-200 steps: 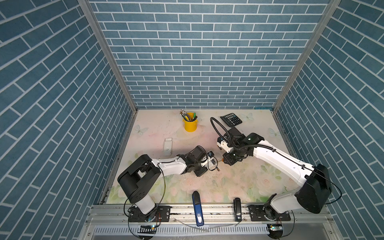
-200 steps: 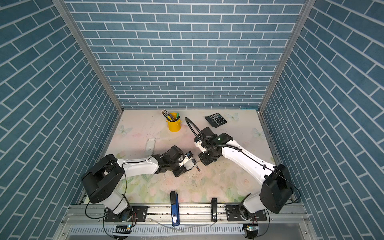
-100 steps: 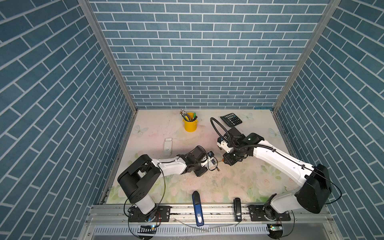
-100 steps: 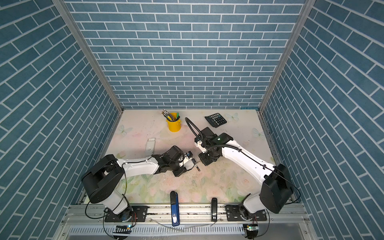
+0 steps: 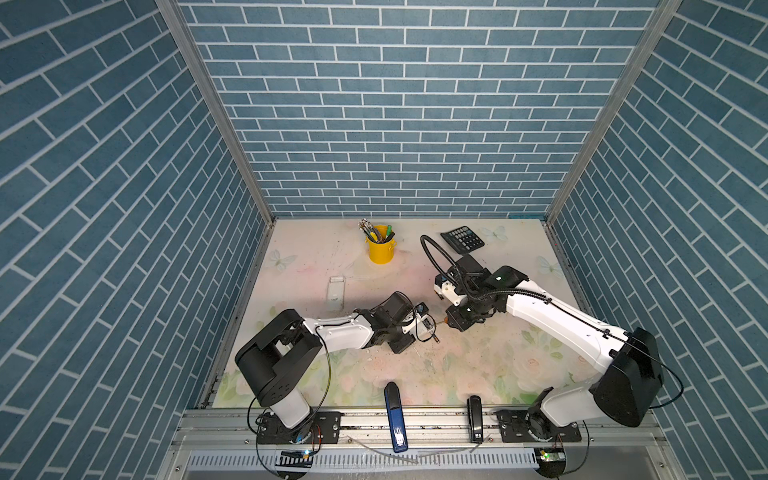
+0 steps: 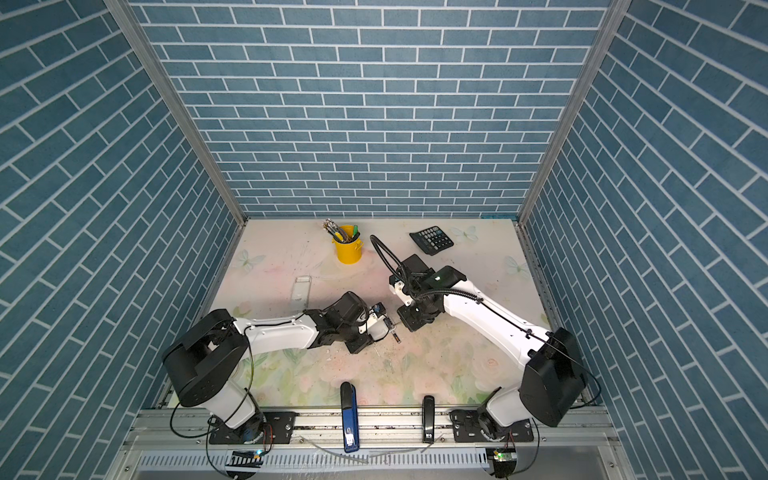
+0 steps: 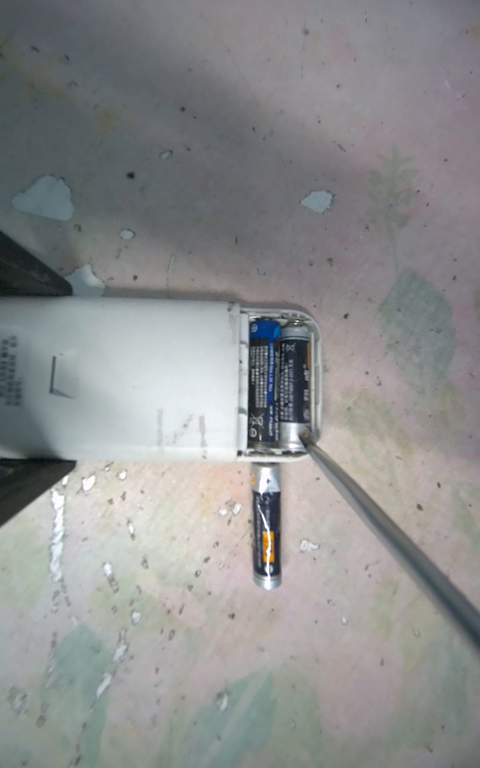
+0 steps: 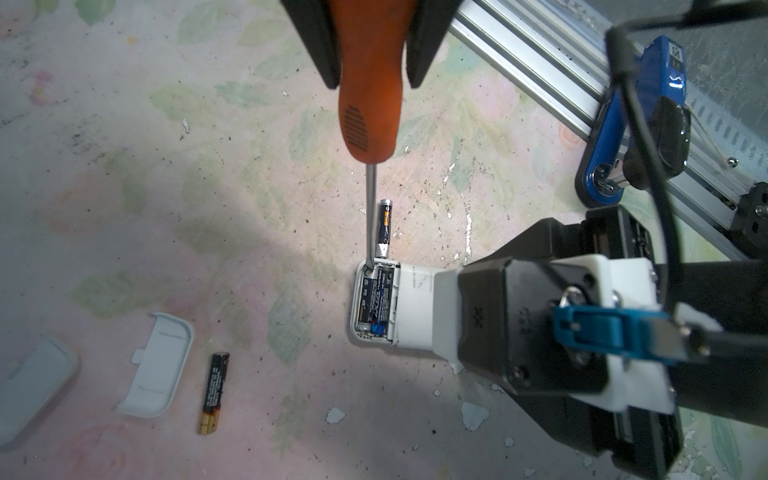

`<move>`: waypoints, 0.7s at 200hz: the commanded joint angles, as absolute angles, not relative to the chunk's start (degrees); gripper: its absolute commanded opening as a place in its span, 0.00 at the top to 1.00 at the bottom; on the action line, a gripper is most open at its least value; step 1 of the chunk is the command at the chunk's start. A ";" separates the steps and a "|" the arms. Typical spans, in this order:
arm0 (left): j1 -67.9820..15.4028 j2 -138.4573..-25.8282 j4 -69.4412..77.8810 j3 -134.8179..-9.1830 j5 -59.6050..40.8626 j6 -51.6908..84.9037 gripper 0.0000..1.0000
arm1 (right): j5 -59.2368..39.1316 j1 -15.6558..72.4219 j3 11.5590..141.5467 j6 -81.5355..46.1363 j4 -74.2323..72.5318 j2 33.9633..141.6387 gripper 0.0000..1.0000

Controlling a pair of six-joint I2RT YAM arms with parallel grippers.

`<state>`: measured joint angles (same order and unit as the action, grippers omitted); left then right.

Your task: Unload the batteries from the remote control

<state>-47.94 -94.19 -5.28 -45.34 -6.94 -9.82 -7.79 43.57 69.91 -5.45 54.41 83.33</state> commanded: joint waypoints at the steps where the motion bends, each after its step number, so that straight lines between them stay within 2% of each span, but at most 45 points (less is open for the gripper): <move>1: -48.52 -93.43 -5.98 -44.38 -7.37 -9.94 0.58 | -7.76 43.90 68.88 -2.69 55.39 82.88 1.00; 140: -48.60 -93.25 -6.02 -44.38 -7.12 -10.05 0.59 | -9.12 43.92 67.59 -2.73 55.49 83.23 1.00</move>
<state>-48.05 -94.17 -5.26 -45.28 -6.70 -9.89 -7.92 43.57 69.47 -5.45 54.35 83.33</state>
